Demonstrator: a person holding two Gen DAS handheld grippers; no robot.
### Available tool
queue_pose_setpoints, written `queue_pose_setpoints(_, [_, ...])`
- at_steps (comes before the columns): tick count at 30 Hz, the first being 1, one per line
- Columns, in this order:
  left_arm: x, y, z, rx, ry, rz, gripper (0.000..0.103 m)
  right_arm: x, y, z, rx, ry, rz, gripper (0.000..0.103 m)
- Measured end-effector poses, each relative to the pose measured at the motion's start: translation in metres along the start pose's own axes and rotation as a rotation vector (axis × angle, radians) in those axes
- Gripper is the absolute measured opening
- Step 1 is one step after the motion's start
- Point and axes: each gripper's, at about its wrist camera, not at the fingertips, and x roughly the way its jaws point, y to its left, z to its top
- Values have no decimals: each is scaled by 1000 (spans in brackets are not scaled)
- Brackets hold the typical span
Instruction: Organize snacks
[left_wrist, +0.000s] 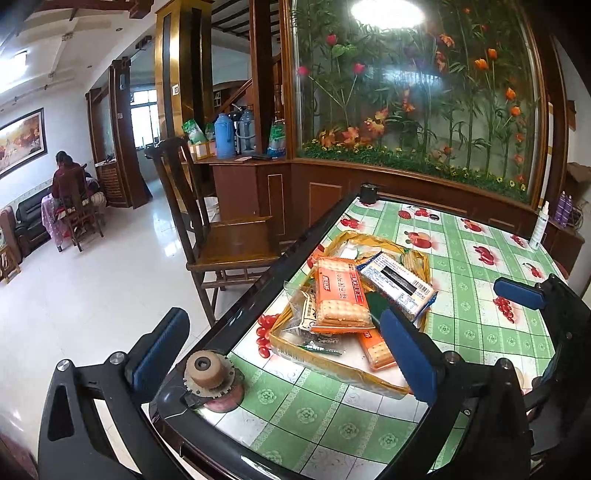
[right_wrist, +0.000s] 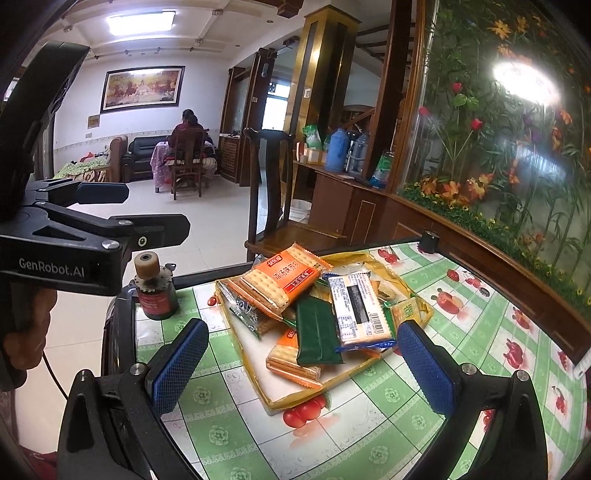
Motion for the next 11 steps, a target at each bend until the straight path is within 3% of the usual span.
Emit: queue_pose_setpoints(11, [-7,-2,4,16,-31,21,103,2,1,1,-10,2,0,103])
